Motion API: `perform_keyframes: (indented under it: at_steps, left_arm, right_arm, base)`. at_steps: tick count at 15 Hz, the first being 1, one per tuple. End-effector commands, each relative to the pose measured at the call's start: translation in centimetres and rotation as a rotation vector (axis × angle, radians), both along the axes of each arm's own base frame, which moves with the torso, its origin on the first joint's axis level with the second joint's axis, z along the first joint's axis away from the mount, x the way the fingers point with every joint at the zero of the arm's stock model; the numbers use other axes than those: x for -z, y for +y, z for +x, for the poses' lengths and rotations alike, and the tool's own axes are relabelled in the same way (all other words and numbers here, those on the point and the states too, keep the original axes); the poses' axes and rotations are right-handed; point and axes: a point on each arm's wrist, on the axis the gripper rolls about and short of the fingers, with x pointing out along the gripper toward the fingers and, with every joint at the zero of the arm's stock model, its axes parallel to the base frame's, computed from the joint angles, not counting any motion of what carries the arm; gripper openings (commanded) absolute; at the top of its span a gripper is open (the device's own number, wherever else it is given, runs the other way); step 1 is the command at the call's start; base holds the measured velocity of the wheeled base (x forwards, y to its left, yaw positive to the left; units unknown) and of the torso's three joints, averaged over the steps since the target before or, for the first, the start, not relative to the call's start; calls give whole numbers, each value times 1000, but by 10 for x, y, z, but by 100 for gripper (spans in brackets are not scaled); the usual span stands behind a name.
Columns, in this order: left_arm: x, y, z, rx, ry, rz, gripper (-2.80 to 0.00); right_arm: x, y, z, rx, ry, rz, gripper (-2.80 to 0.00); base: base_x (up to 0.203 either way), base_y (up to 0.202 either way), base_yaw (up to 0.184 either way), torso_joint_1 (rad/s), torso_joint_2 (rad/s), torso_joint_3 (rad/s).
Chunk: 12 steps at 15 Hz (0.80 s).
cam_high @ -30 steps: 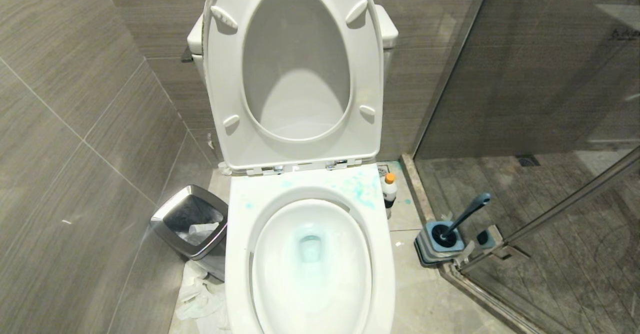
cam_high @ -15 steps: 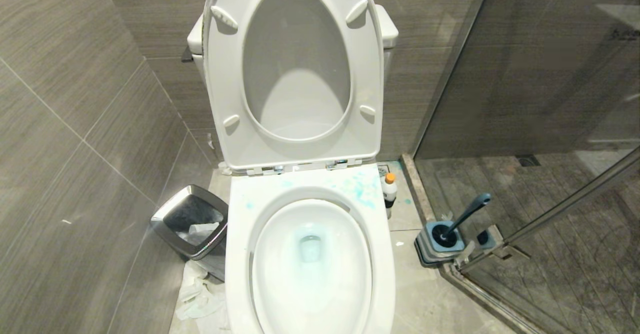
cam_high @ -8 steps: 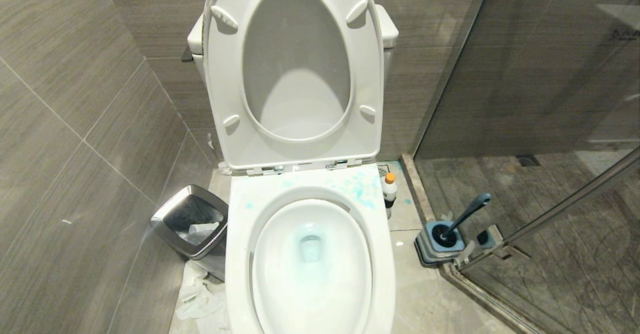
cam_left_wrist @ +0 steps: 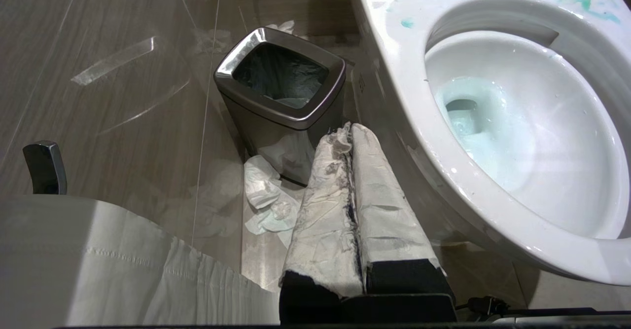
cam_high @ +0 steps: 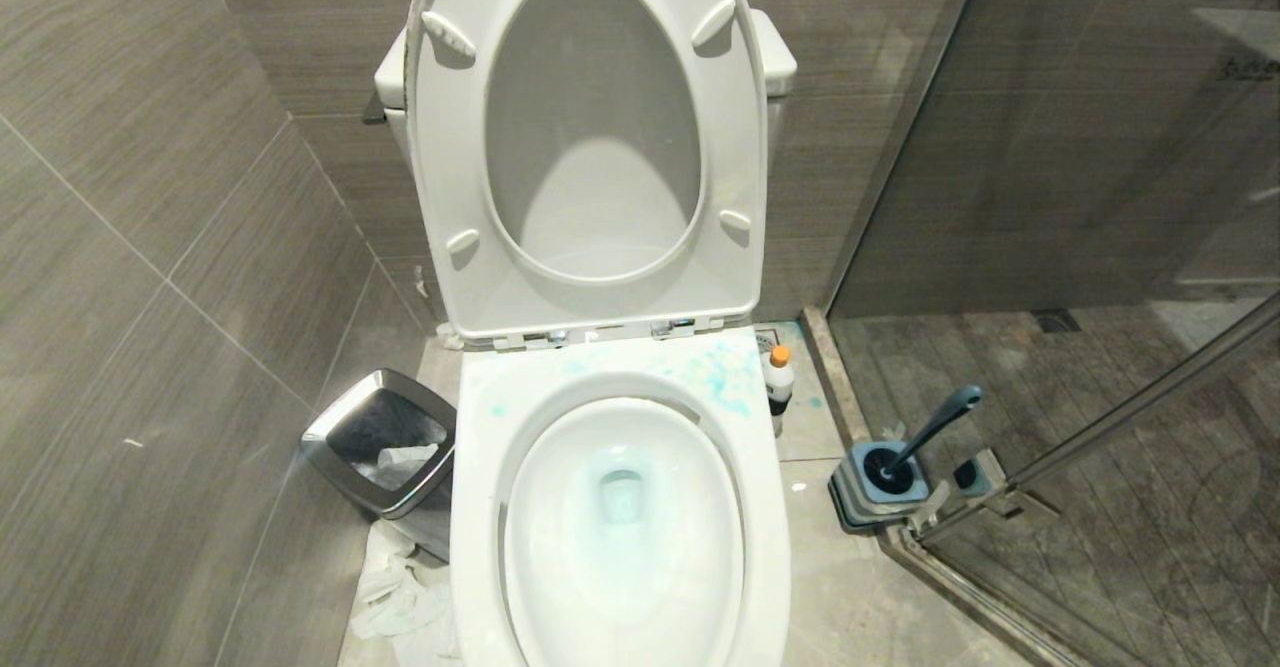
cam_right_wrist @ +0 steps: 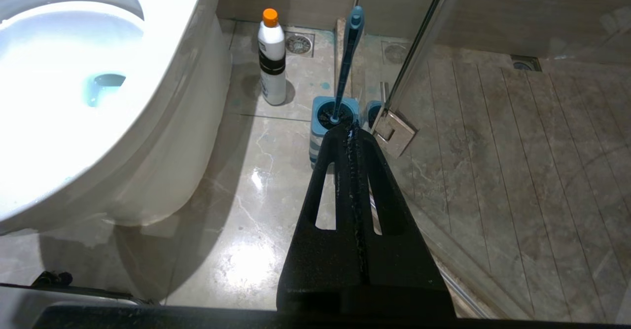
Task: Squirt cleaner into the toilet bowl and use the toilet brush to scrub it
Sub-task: Flush the toilet
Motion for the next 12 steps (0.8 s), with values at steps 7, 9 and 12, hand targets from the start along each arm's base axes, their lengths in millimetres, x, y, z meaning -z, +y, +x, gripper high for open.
perform_keyframes:
  at_steps: [7, 9, 12]
  left_arm:
    - [-35, -2, -11, 67, -138, 163, -280]
    - [-60, -2, -21, 66, -193, 194, -280]
    - [-112, -2, -25, 62, -231, 205, -280]
  right_arm:
    - [0, 0, 0, 0, 1, 10, -280]
    - [0, 0, 0, 0, 1, 10, -280]
    - [0, 0, 0, 0, 1, 10, -280]
  base:
    - [0, 0, 0, 0, 0, 0]
    - [0, 0, 0, 0, 0, 0]
    - [0, 0, 0, 0, 0, 0]
